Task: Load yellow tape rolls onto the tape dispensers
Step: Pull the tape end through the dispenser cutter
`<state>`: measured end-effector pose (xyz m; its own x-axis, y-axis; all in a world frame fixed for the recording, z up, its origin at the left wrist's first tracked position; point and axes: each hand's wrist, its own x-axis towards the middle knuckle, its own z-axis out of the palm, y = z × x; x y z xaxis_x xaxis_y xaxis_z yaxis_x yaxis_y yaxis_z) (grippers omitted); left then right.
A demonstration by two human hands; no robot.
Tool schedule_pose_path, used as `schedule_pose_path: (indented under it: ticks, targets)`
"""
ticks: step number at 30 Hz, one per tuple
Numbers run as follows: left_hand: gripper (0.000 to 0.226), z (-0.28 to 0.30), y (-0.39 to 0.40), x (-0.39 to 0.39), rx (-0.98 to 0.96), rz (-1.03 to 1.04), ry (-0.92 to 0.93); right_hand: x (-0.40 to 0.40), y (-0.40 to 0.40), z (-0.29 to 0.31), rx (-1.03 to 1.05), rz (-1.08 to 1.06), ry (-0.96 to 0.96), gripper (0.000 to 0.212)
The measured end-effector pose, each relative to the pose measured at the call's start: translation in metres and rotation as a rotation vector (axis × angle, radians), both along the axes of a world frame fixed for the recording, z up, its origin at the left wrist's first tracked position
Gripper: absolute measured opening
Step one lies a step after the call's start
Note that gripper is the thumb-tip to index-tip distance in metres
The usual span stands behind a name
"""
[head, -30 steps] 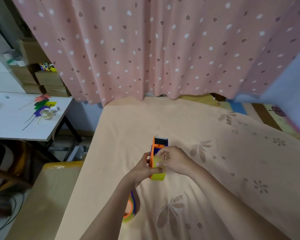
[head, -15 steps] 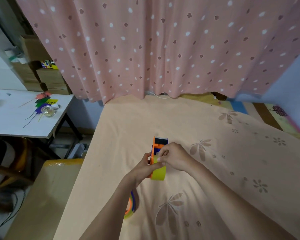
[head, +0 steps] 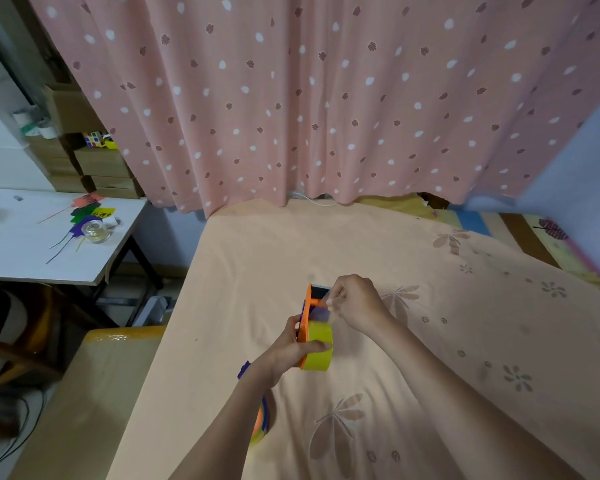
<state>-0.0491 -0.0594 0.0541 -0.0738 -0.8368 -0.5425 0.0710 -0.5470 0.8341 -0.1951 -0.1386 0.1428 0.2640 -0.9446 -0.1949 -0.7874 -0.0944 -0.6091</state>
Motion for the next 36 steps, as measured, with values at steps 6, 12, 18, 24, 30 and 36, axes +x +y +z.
schedule_pose_path:
  ticks: [6,12,18,24,30,36]
  targets:
    - [0.088,0.000,-0.001,-0.002,0.000,0.001,0.044,0.000,-0.004,0.010,0.154,-0.005,-0.098,0.014]
    - [0.070,0.007,-0.010,-0.013,-0.015,0.085,0.082,-0.003,-0.010,0.025,0.192,0.022,-0.158,0.018]
    - [0.077,0.008,-0.010,-0.014,-0.053,0.028,0.027,-0.006,-0.023,0.025,0.060,-0.057,-0.028,0.016]
    - [0.081,-0.002,-0.008,-0.013,-0.077,0.044,0.046,-0.006,-0.035,0.030,0.035,-0.084,0.042,0.020]
    - [0.084,-0.001,-0.005,-0.010,-0.099,-0.014,0.019,0.000,-0.042,0.033,0.041,-0.049,0.068,0.023]
    - [0.081,0.004,-0.002,-0.011,-0.086,-0.075,0.042,0.007,-0.045,0.037,-0.015,0.031,0.123,0.027]
